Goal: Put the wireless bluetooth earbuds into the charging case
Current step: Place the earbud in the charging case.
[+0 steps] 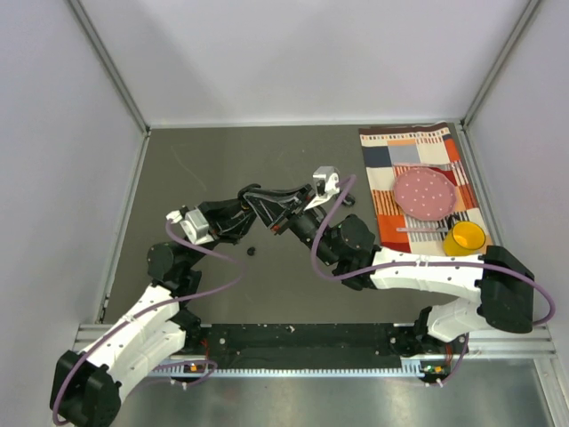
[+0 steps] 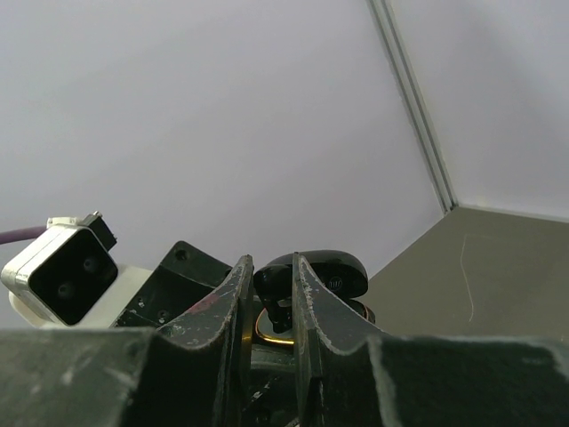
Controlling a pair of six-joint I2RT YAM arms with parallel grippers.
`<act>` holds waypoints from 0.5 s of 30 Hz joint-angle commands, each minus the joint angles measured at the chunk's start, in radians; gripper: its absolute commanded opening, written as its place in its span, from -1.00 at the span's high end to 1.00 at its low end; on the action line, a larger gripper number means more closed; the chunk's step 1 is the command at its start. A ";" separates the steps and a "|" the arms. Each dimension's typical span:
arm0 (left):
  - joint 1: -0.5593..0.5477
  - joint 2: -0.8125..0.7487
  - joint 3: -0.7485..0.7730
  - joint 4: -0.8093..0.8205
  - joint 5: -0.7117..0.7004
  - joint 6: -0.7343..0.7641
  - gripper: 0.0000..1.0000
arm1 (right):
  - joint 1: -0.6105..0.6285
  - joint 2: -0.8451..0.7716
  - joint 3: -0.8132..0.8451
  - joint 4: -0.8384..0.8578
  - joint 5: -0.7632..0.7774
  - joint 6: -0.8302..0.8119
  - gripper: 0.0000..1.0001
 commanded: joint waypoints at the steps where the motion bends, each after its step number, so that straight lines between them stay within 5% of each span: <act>1: -0.011 -0.016 0.035 0.079 -0.007 -0.001 1.00 | 0.015 0.017 0.036 -0.018 0.031 -0.028 1.00; 15: -0.015 -0.038 0.039 0.096 -0.066 -0.010 1.00 | 0.027 0.016 0.043 -0.046 0.051 -0.098 1.00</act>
